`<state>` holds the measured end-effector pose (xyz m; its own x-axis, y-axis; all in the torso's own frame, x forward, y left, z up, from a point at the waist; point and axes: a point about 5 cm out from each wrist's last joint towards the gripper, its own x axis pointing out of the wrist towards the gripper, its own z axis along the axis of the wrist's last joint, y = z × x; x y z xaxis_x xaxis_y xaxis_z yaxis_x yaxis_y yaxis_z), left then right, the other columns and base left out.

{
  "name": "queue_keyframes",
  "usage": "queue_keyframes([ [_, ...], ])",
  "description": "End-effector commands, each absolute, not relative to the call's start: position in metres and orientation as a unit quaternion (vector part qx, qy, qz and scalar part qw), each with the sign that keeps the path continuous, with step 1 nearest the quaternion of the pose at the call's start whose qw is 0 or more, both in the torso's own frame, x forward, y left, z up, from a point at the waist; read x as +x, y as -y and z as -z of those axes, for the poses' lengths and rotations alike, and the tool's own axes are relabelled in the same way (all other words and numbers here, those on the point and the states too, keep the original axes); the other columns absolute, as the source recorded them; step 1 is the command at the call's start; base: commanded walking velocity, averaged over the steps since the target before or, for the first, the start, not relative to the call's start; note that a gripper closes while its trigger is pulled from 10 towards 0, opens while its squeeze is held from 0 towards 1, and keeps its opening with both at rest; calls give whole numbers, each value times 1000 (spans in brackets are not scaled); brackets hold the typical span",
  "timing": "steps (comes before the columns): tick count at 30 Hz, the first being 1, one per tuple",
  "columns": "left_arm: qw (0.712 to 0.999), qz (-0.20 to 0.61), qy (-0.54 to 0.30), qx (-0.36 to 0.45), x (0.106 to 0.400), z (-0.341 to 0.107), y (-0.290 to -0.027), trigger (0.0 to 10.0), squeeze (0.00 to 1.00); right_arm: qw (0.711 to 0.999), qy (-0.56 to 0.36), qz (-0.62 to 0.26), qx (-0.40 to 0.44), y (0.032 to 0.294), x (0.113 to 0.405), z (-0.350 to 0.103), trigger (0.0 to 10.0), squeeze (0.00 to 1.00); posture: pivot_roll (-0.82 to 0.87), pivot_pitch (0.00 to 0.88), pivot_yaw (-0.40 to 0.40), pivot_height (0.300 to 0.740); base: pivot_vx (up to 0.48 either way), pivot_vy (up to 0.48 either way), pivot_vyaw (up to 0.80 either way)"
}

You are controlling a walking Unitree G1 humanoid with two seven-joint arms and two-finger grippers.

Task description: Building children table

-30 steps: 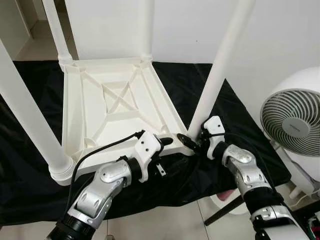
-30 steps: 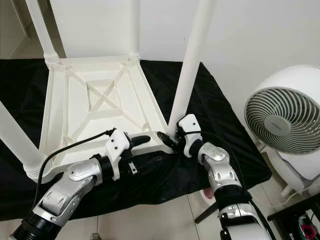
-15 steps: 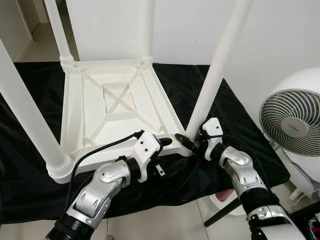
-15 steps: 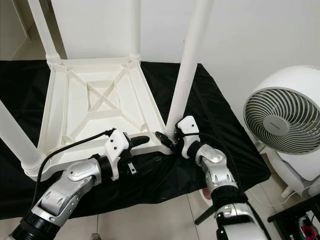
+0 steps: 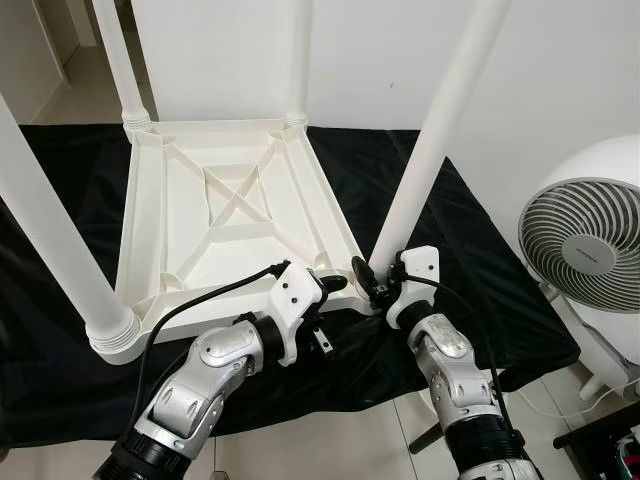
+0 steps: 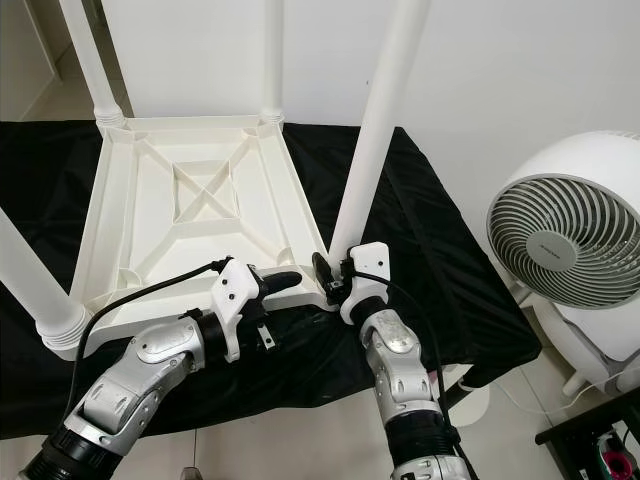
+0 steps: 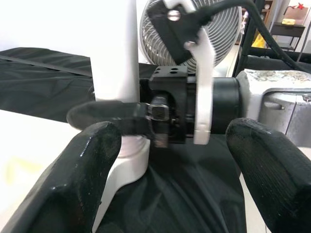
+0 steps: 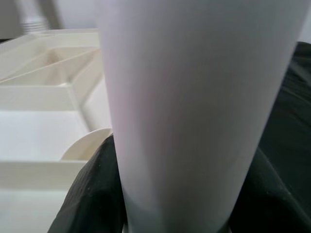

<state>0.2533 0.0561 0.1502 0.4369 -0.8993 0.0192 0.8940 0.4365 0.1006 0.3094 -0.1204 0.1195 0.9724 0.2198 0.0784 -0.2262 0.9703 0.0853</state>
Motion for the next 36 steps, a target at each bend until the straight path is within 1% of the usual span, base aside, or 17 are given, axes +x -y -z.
queue_keyframes([
  [1,831,554,30,34,248,-149,-53,10000,0,997,0,-23,69,131,306,-107,0,0,25,44,-53,740,0,0,0],
  [2,831,555,29,34,248,-149,-52,10000,0,998,2,2,59,130,305,-108,0,0,24,49,-56,740,0,0,0],
  [4,830,555,29,33,247,-149,-52,10000,0,998,-3,14,54,126,304,-107,0,0,25,49,-57,740,0,0,0],
  [8,832,554,28,32,247,-149,-52,10000,0,998,-3,-8,63,119,303,-108,0,0,29,57,-59,740,0,0,0],
  [12,832,553,27,31,247,-149,-53,10000,0,998,-2,-8,59,123,303,-111,0,0,32,61,-60,740,0,0,0],
  [13,833,552,27,30,247,-149,-53,10000,0,999,-1,-4,53,125,303,-112,5373,0,35,63,-62,740,0,0,0],
  [14,834,551,26,30,247,-149,-53,10000,0,999,0,0,51,127,303,-114,10000,0,36,64,-62,740,0,0,0],
  [18,836,548,26,29,247,-150,-54,10000,0,999,12,-6,45,131,305,-119,10000,0,40,67,-64,740,0,0,0],
  [19,836,547,26,29,248,-150,-55,10000,0,998,21,-12,53,134,305,-122,10000,1000,41,68,-64,740,0,0,0],
  [24,838,544,26,29,248,-151,-56,10000,0,995,43,-66,60,145,306,-130,10000,1000,43,73,-61,740,0,0,0],
  [26,839,542,26,30,248,-151,-57,10000,0,992,45,-117,24,158,308,-134,10000,1000,43,77,-58,740,0,0,0],
  [28,839,542,26,30,248,-151,-57,10000,0,990,41,-133,16,160,308,-134,10000,1000,43,77,-58,740,0,0,0],
  [29,840,542,26,30,249,-152,-57,10000,0,987,34,-158,8,163,308,-134,10000,522,45,78,-56,740,0,0,0],
  [30,840,542,26,30,249,-152,-57,10000,0,987,34,-158,8,163,308,-134,10000,522,45,78,-56,740,0,0,0],
  [31,840,541,26,31,249,-152,-58,10000,0,982,30,-187,-5,164,309,-134,10000,0,45,79,-51,740,0,0,0],
  [34,842,538,28,32,251,-154,-59,10000,0,965,18,-259,-41,168,310,-132,10000,0,50,80,-43,740,0,0,0],
  [36,842,538,28,32,252,-154,-59,10000,0,960,15,-276,-49,168,311,-132,10000,0,50,80,-43,740,0,0,0],
])
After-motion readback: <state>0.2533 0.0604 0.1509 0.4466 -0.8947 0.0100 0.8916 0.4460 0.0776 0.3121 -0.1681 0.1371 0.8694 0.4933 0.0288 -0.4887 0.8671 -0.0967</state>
